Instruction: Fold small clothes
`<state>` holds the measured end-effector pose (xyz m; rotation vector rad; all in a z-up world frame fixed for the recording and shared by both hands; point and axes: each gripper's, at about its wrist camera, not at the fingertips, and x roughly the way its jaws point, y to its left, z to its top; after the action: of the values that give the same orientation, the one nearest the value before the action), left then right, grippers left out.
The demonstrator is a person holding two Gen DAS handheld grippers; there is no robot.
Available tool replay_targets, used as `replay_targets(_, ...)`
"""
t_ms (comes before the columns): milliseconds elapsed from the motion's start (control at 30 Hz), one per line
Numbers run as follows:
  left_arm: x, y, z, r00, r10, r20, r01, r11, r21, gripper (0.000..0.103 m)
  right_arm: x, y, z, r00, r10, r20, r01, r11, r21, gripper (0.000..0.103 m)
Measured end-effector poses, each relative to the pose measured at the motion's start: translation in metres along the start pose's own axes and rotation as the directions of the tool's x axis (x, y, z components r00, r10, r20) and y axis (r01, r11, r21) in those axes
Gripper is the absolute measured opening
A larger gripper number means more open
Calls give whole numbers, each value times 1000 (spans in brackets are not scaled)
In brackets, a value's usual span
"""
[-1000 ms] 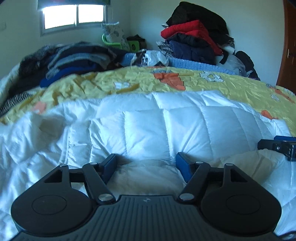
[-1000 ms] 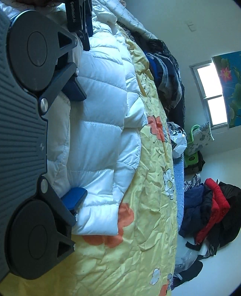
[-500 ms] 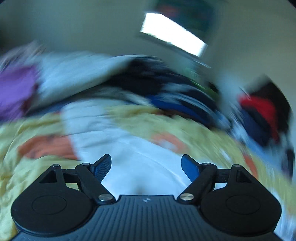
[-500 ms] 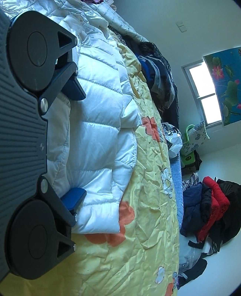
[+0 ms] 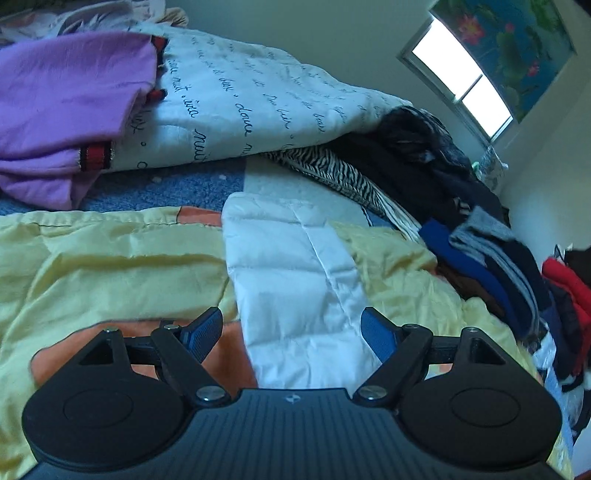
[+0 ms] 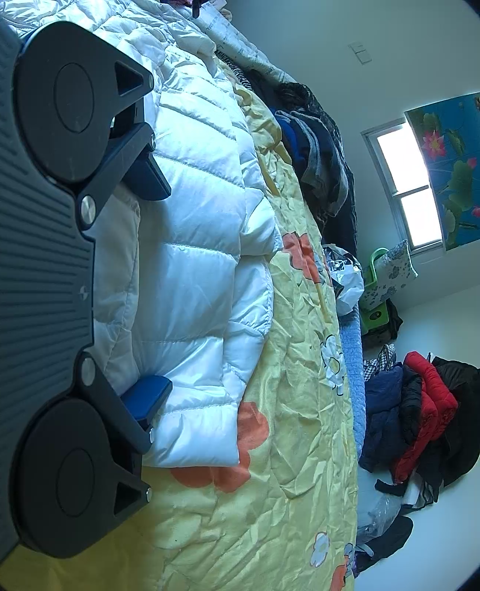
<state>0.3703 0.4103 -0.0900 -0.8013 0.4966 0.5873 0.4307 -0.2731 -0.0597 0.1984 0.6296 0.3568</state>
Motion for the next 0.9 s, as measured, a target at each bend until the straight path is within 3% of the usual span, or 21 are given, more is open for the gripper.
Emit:
replay_targets(33,4,1,2,1000,-3,0,3,1000,-13,81,0,0,0,1000,0,0,0,1000,0,101)
replay_targets(133,22,5,8,999,-6,-38,5,999,-41,63,0,0,0,1000,1,0,-1,1000,-1,101)
replay_targets(233,35,9,6,998,13,-68,-16,998,-53,30,0,-1,0,1000,1,0,-1,1000,-1,100)
replay_targets(333,35,9,1,998,7,-61,-8,1000,-26,11,0,-1,0,1000,1,-1,-1,1000,-1,101)
replay_targets(633,-7,-27,7,998,18,66,-26,992,127,6,0,-1,0,1000,3,0,-3,1000,0,100)
replay_targets(900,-67,-81,-20,983,-108,151,55,946,319,6,0,-2,-1,1000,9,6,-10,1000,17,101)
